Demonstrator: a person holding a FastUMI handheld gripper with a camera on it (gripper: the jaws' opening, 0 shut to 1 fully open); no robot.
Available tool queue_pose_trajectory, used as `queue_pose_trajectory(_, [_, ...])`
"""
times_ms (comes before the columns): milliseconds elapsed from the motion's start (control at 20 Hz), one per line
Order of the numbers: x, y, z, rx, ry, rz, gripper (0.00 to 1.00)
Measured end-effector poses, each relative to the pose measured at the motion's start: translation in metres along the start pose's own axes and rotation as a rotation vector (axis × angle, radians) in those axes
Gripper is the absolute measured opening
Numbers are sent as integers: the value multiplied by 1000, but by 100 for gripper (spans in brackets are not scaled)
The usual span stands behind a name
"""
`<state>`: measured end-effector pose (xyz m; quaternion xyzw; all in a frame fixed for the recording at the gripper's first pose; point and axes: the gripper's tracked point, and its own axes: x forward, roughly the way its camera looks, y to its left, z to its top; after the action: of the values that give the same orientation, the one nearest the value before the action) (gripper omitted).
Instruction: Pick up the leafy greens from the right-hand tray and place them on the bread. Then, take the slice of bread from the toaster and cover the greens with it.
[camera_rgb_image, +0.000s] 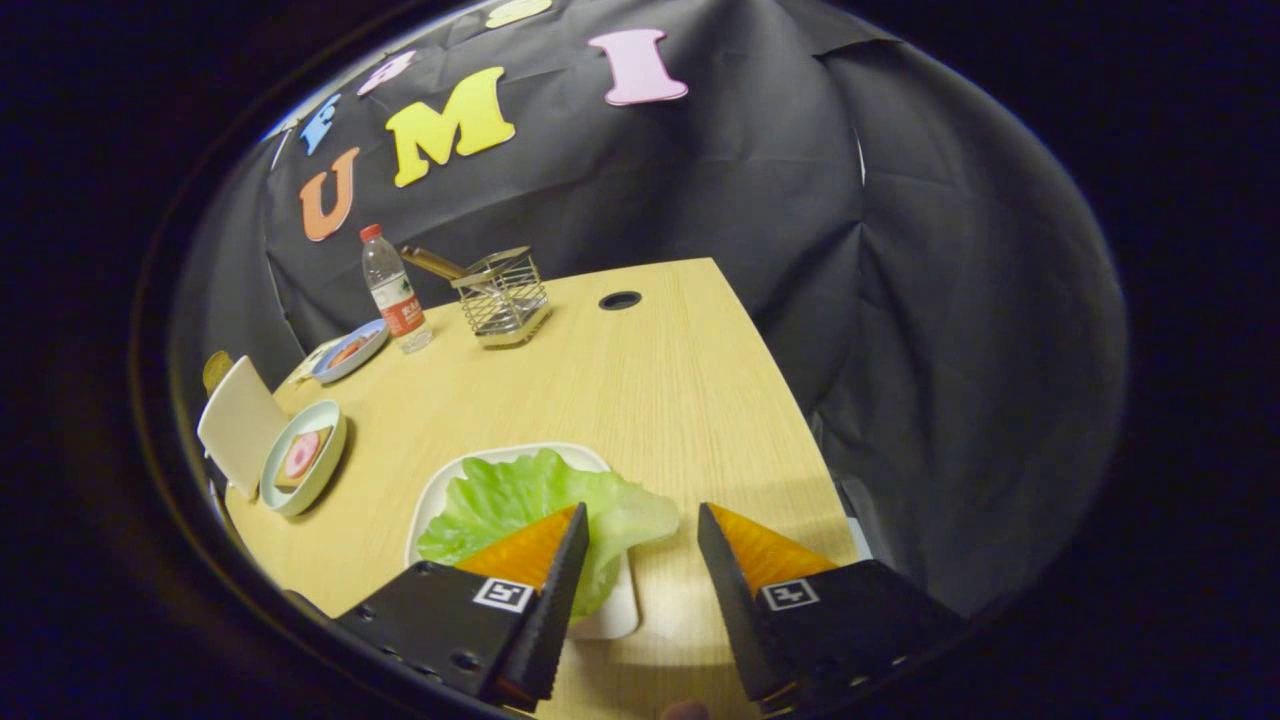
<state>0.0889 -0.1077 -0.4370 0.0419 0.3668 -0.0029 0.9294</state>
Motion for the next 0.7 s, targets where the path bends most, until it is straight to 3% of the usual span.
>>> queue_pose_trajectory(400, [-8, 7, 15, -17, -45, -55, 2])
queue_pose_trajectory(700, [-26, 14, 35, 7, -94, -32, 2])
